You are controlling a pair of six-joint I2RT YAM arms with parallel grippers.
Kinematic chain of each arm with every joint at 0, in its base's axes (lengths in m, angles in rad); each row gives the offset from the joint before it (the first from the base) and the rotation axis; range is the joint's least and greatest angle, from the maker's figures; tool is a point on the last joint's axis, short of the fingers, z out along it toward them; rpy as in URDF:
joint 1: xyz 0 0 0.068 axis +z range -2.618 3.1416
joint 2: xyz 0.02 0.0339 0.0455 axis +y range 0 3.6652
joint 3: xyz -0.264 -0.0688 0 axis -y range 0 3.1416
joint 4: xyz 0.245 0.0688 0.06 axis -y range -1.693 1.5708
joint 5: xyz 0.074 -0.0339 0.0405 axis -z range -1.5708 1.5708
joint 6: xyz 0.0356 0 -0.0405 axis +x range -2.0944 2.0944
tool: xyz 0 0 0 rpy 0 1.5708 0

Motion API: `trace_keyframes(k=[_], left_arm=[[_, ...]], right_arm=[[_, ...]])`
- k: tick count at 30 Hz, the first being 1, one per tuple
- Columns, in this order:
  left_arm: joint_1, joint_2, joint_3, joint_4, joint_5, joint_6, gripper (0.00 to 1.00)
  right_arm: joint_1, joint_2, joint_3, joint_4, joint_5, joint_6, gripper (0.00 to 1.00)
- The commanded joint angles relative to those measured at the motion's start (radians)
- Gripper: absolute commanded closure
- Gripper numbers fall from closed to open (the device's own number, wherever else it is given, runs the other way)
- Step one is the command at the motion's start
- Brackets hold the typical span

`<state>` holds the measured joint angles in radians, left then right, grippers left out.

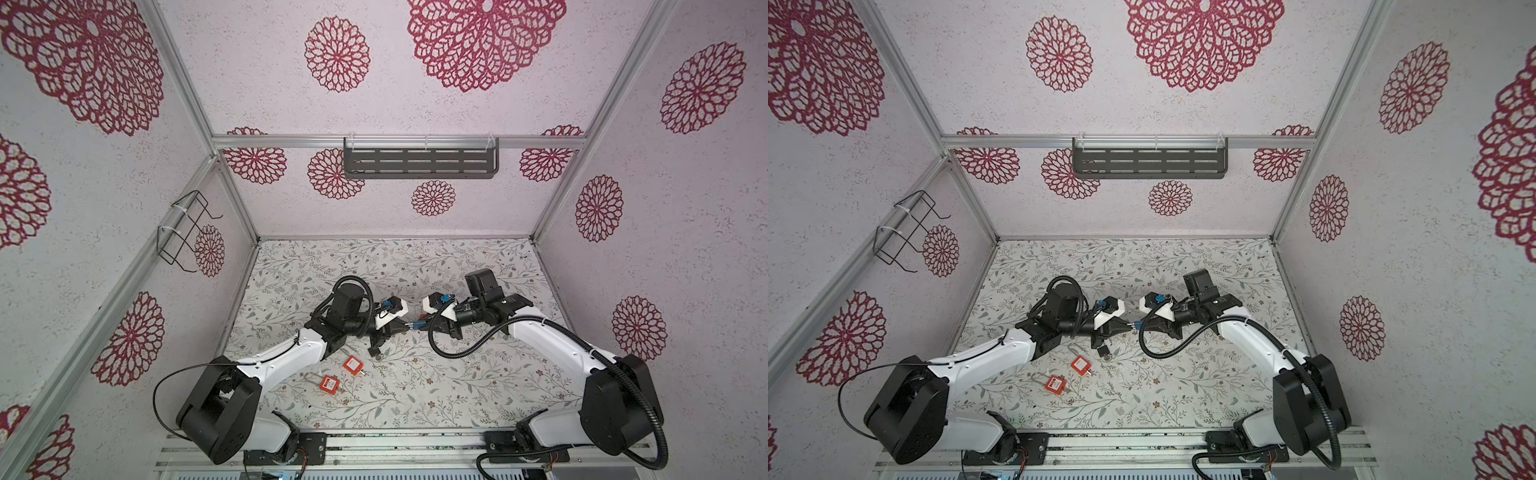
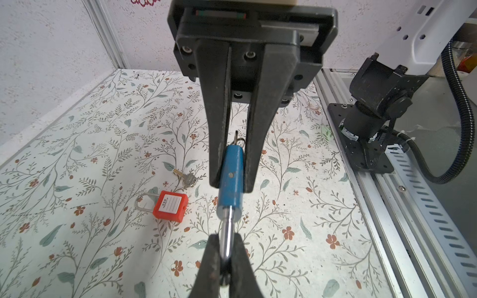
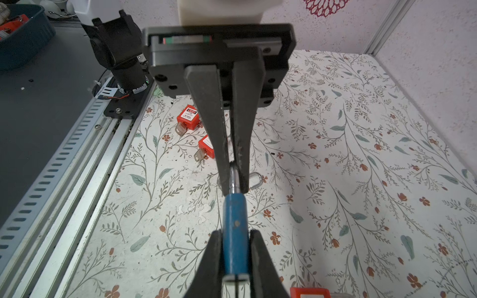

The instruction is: Lock with the key

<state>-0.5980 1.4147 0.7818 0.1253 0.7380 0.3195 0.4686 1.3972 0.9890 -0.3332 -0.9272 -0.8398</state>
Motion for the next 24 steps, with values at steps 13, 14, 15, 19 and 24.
trace_keyframes(k=[13, 14, 15, 19, 24], left_arm=[[-0.072, 0.043, 0.095, 0.211, 0.141, -0.006, 1.00], [-0.074, 0.046, 0.098, 0.208, 0.142, -0.007, 1.00], [-0.073, 0.046, 0.099, 0.203, 0.141, -0.003, 1.00], [-0.064, 0.016, 0.113, 0.068, 0.113, 0.074, 1.00], [0.004, -0.053, 0.081, -0.038, 0.113, 0.109, 1.00]], right_arm=[[0.087, 0.021, 0.033, 0.270, -0.160, 0.068, 1.00], [0.087, 0.024, 0.035, 0.268, -0.160, 0.067, 1.00], [0.087, 0.025, 0.037, 0.261, -0.154, 0.061, 1.00], [0.081, 0.017, 0.055, 0.154, -0.105, -0.013, 1.00], [0.047, -0.038, 0.030, 0.065, -0.022, -0.047, 0.97]])
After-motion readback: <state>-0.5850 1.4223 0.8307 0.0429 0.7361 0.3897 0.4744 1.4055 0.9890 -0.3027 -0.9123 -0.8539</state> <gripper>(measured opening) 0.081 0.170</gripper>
